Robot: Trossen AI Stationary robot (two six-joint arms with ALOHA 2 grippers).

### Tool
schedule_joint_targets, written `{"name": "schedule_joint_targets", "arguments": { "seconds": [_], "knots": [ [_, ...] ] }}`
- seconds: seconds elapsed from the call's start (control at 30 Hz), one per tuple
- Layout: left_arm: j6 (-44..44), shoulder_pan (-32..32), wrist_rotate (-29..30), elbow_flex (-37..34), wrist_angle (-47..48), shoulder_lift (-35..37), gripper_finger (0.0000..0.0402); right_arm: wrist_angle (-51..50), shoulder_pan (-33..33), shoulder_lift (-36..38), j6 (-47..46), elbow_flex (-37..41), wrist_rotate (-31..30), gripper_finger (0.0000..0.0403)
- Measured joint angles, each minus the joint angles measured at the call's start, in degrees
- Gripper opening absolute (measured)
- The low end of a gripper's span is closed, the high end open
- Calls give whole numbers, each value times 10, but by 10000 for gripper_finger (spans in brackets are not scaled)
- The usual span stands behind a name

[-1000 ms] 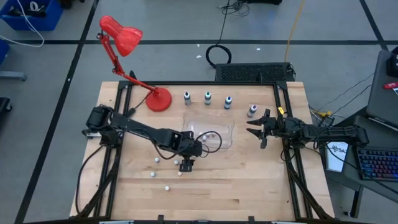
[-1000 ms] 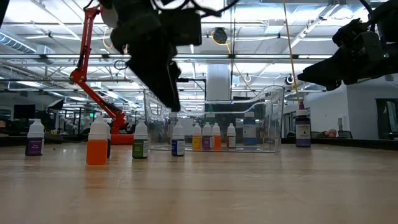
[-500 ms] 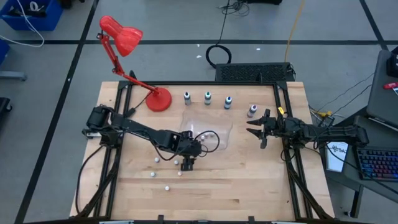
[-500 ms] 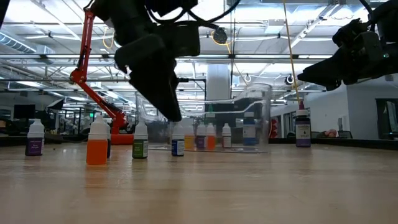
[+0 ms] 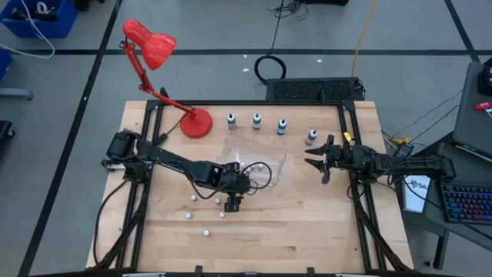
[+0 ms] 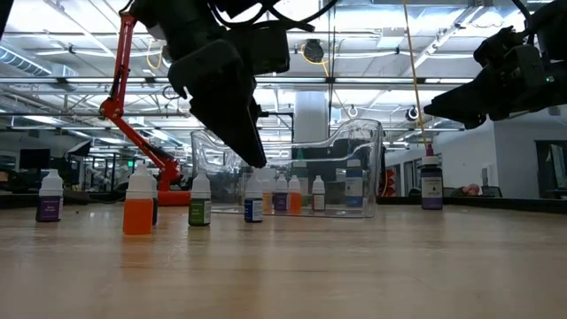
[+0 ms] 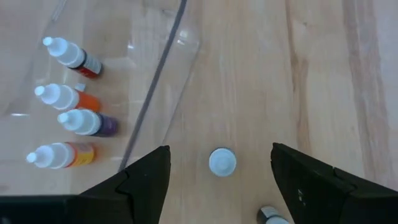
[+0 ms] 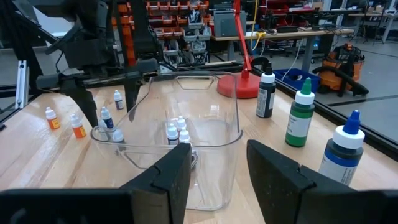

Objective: Pick & Place food coloring
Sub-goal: Put the top small purple food coloring bottle in the transparent bin

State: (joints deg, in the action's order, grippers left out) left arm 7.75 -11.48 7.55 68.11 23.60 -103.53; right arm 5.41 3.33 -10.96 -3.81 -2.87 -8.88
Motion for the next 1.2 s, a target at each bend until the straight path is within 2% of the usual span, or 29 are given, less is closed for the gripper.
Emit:
{"name": "schedule_joint_targets", "arguments": {
  "seconds": [0.23,0.3,0.43,0.5,0.67,0.83,1.03,1.2],
  "knots": [
    [27,-12,12,67,64,10,271,0,0,0,0,0,0,144],
    [113,-18,12,91,98,10,271,0,0,0,0,0,0,144],
    [359,-5,-30,142,170,10,271,1,0,0,0,0,0,144],
    [463,8,-33,155,200,12,271,0,0,0,0,0,0,144],
    [584,18,-64,151,251,1,266,0,0,0,0,0,0,144],
    [634,34,-171,152,259,-41,258,1,0,0,0,0,0,144],
    [614,34,-209,166,256,-85,253,2,0,0,0,0,0,144],
    [605,35,-224,169,258,-93,259,2,0,0,0,0,0,144]
  ]
}}
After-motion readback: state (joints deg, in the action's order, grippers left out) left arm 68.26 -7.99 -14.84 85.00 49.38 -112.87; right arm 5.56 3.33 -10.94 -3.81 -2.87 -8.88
